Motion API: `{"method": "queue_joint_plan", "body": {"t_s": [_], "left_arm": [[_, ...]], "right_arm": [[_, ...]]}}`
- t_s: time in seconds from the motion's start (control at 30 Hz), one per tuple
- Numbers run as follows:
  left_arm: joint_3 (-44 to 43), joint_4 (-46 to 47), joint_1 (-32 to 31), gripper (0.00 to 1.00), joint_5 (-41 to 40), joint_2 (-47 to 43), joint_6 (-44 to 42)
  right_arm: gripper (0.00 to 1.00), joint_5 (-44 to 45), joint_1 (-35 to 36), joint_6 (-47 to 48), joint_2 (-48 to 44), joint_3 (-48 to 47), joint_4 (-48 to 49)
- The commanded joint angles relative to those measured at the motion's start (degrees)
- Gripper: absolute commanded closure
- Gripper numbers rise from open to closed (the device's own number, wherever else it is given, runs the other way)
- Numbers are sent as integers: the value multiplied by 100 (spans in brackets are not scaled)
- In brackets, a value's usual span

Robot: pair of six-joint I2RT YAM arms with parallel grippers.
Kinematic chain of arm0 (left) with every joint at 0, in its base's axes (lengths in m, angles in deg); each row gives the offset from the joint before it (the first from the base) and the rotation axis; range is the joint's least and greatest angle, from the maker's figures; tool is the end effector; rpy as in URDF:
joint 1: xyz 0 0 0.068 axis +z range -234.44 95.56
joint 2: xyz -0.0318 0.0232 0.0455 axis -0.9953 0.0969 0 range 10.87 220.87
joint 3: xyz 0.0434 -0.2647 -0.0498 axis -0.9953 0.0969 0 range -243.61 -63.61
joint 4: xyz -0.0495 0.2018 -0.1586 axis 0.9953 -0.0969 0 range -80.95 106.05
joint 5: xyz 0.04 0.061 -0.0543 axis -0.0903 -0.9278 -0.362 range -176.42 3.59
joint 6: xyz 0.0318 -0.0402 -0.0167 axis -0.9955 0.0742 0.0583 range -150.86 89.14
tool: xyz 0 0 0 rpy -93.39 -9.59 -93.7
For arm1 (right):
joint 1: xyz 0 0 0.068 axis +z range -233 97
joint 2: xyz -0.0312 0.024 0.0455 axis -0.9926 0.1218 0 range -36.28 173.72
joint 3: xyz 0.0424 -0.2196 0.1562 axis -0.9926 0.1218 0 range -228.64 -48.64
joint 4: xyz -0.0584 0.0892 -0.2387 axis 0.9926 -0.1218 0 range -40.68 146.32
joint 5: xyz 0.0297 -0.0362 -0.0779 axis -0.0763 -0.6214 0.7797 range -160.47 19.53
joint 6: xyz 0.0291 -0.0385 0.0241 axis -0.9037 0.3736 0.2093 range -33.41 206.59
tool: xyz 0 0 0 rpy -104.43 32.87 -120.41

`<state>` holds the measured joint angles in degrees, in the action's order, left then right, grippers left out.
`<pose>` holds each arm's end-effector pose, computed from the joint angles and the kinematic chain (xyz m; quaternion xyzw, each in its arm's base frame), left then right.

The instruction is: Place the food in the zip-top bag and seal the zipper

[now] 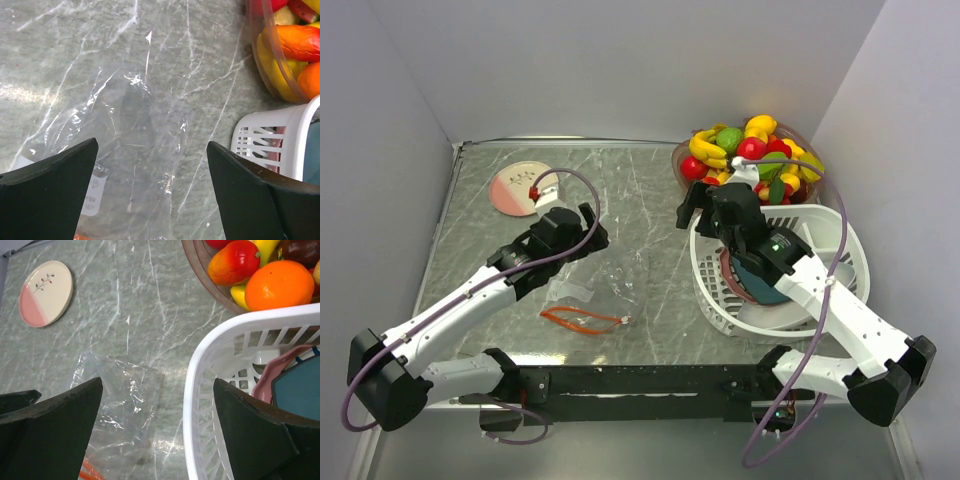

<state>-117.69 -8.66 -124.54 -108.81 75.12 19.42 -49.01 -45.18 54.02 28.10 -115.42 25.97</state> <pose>0.1959 -0.1473 0.3060 -0.1667 0.8582 -0.2008 0.4420 0.1997 0.1386 0.3715 0.0573 0.8455 0.1616 0.5058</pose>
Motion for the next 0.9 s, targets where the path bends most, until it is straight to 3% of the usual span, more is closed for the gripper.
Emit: {"method": "queue_joint_plan", "body": {"t_s": [0.0, 0.57, 0.87], "left_arm": [[-348, -428, 19, 3, -361, -53, 157], [433, -1915, 28, 1, -731, -562, 1545], [1084, -2029, -165, 10, -477, -975, 1818]], "right_arm": [[0, 69, 242, -12, -119, -1, 38], [0, -211, 1244, 129, 250, 192, 459], [1, -414, 1754, 514, 725, 121, 634]]}}
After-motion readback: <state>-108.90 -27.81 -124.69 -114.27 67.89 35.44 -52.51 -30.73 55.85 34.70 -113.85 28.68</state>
